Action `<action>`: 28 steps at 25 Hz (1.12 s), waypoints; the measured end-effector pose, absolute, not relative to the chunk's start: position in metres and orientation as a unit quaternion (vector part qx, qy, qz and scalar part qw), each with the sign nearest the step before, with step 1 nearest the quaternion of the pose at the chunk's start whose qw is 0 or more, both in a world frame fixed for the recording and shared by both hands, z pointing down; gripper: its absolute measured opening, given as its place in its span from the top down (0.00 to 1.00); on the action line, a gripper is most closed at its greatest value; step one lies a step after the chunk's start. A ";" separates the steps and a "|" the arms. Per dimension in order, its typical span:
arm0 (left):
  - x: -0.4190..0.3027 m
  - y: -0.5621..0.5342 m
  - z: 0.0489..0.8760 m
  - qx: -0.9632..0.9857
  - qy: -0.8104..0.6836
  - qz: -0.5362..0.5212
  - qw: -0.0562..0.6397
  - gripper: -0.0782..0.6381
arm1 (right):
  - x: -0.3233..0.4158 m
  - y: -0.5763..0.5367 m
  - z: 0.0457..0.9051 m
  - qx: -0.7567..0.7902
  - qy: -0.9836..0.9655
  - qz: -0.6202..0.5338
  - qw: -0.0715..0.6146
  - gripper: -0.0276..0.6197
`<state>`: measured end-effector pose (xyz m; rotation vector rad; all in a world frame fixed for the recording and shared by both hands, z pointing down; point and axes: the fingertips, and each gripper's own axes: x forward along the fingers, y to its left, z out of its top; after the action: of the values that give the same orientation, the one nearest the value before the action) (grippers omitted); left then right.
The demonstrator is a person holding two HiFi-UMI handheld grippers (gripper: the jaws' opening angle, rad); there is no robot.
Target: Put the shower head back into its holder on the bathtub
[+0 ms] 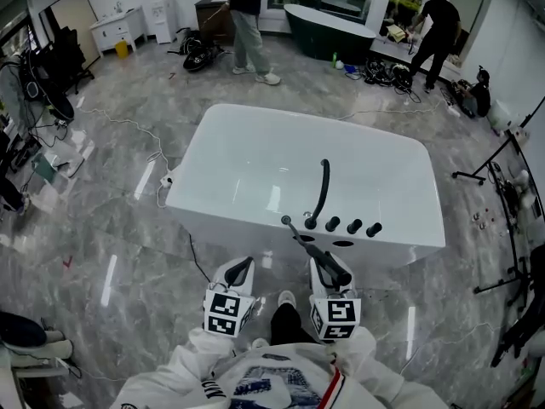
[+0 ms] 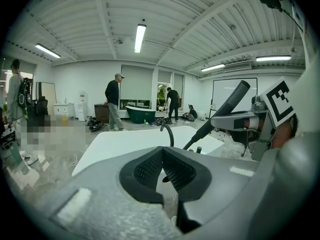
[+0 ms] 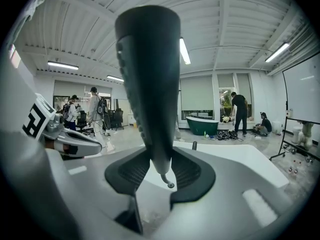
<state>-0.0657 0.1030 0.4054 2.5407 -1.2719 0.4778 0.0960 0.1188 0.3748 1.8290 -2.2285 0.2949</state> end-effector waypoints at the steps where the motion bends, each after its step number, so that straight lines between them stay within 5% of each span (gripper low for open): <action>1: -0.065 0.100 0.409 0.874 -0.438 0.166 0.132 0.89 | 0.096 0.116 0.378 0.625 -0.764 0.102 0.123 0.75; 28: -0.032 0.004 0.416 0.857 -0.455 0.194 0.144 0.89 | 0.108 0.020 0.393 0.567 -0.802 0.123 0.143 0.75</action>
<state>-0.0322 0.0044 0.4163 2.4708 -1.3127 0.5592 0.1076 0.0201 0.3925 1.6357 -2.3114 0.3540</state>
